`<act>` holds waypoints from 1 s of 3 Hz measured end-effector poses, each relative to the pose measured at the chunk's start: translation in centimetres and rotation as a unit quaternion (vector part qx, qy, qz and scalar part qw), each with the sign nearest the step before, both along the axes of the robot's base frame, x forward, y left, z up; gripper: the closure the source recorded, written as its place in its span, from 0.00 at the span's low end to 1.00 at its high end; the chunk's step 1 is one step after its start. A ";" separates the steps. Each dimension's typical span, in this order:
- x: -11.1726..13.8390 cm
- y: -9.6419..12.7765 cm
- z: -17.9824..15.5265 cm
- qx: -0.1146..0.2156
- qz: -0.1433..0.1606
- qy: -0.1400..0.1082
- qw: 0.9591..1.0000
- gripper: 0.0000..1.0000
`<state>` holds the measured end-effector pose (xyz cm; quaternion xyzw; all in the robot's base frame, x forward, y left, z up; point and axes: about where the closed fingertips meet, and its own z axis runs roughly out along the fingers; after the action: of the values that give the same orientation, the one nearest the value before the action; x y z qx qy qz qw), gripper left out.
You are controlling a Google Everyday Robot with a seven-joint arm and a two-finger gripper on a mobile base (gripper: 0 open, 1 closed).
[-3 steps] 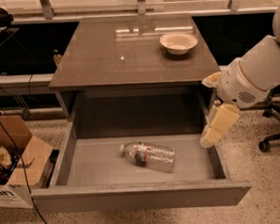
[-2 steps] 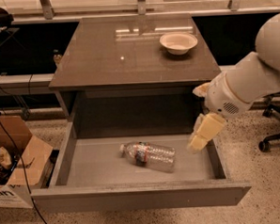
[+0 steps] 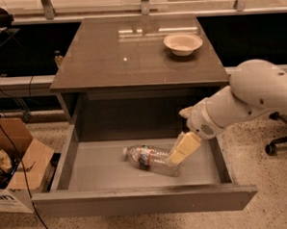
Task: Pick water bottle from top drawer and place on counter
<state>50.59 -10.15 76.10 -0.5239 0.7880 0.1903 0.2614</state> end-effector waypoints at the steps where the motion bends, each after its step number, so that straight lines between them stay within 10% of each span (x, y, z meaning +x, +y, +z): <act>1: 1.2 1.8 -4.1 0.026 -0.006 0.017 0.999 0.00; 3: 2.4 3.9 -12.7 0.040 -0.017 0.080 0.996 0.00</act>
Offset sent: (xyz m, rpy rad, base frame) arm 0.0301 0.0455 -0.1390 0.1060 0.1668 -0.0257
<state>53.04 -6.22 63.40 -0.4831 0.8067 0.2584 0.2215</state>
